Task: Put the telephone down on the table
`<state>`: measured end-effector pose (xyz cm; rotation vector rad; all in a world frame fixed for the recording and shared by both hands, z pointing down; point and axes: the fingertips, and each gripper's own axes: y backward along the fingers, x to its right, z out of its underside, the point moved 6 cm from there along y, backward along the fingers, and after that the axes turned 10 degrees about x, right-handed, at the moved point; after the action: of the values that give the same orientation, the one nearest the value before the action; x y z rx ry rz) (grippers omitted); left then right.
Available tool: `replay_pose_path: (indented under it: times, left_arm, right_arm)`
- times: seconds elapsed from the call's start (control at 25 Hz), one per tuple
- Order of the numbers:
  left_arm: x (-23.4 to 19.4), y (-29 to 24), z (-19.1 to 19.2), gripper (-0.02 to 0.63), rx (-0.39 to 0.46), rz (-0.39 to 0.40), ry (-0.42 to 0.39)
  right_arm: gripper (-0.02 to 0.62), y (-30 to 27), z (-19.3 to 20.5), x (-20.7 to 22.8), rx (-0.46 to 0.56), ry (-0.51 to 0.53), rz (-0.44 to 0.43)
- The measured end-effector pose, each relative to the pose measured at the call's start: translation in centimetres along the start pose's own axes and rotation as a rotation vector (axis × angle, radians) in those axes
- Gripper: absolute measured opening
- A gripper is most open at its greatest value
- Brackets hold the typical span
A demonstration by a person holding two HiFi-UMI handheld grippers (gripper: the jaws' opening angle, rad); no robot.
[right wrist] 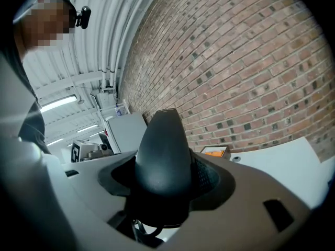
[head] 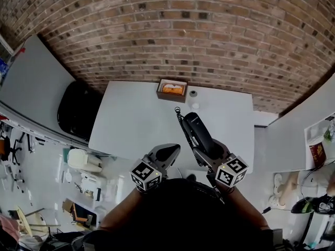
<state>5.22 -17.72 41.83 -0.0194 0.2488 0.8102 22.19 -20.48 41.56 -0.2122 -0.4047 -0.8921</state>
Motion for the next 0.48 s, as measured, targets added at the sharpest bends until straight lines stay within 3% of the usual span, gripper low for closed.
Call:
replay_pose_path:
  times: [0.48]
  left_arm:
    - [-4.2, -2.6, -0.4, 0.006, -0.004, 0.029, 0.022]
  right_arm:
    - [0.272, -2.3, -0.8, 2.9, 0.012, -0.019, 0.059]
